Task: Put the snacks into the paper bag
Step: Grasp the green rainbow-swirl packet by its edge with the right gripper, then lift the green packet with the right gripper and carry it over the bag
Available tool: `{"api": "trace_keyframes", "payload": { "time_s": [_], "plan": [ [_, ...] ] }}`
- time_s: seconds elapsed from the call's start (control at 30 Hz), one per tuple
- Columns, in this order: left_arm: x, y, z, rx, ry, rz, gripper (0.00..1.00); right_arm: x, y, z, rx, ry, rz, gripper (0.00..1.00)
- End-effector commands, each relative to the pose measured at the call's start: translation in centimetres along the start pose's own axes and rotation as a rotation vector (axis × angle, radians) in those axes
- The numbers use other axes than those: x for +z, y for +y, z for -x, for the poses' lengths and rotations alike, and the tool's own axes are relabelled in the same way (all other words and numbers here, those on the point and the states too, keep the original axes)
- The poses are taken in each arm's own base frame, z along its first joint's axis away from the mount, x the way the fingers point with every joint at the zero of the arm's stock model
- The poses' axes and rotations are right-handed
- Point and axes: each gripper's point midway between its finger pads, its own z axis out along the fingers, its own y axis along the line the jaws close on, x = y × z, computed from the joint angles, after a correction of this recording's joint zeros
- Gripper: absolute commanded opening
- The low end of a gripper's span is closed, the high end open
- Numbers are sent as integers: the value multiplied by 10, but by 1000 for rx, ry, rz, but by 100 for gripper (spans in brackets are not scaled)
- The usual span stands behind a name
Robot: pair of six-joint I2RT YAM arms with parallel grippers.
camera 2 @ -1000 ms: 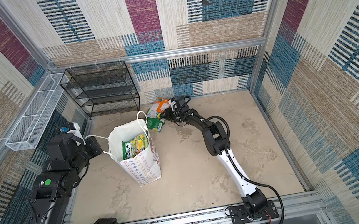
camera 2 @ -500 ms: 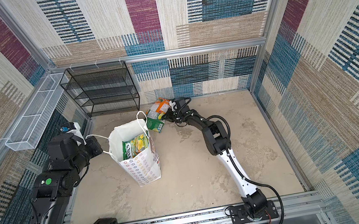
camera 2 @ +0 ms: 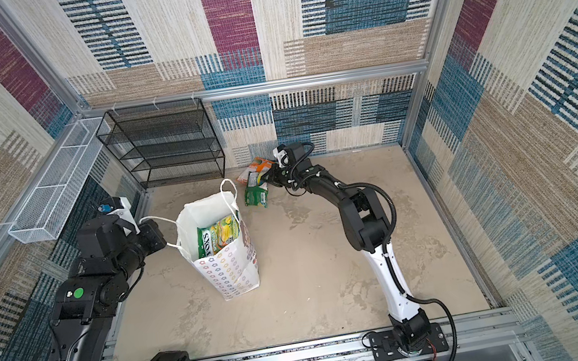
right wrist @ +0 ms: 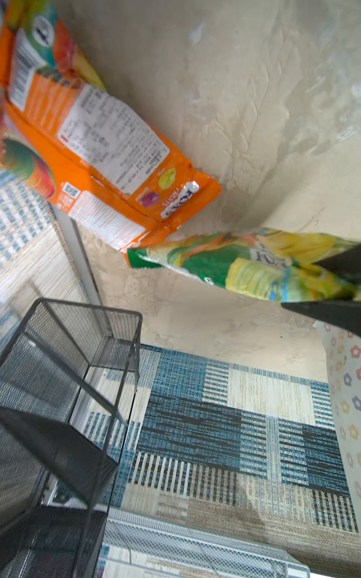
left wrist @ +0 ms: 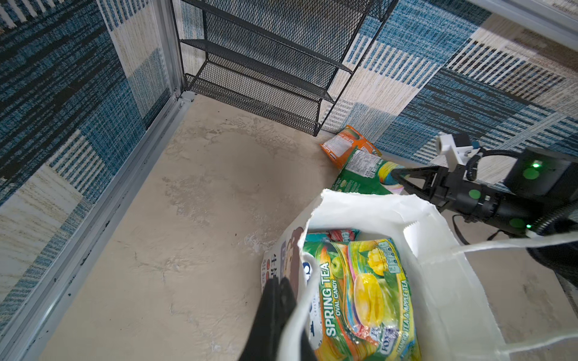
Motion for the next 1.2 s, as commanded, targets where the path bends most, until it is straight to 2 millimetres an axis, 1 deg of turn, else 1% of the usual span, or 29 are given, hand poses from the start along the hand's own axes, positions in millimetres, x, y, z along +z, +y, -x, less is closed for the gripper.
{"api": "trace_keyframes", "payload": {
  "time_s": [0.0, 0.17, 0.3, 0.63, 0.73, 0.77, 0.83, 0.93, 1.07, 1.13, 1.17],
  "plan": [
    [0, -5, 9, 3, -38, -23, 0, -26, 42, 18, -99, -75, 52, 0],
    [0, -6, 9, 4, -39, -29, 0, -64, 77, 20, -145, -113, 69, 0],
    [-1, -6, 9, 4, -41, -32, 0, -95, 102, 23, -178, -158, 68, 0],
    [-1, -8, 9, 3, -43, -41, 0, -179, 183, 38, -295, -302, 124, 0],
    [-1, -9, 9, 4, -42, -49, 0, -199, 205, 39, -324, -335, 147, 0],
    [0, -9, 9, 4, -40, -50, 0, -204, 212, 38, -333, -339, 155, 0],
    [0, -10, 8, 3, -39, -54, 0, -212, 232, 35, -366, -341, 182, 0],
    [0, -11, 8, 3, -38, -58, 0, -215, 263, 24, -424, -325, 213, 0],
    [1, -11, 8, 0, -38, -64, 0, -212, 307, 5, -503, -305, 263, 0],
    [1, -12, 8, 1, -38, -66, 0, -208, 329, -8, -539, -286, 300, 0],
    [1, -13, 8, 1, -38, -69, 0, -205, 337, -15, -551, -275, 317, 0]
  ]
}}
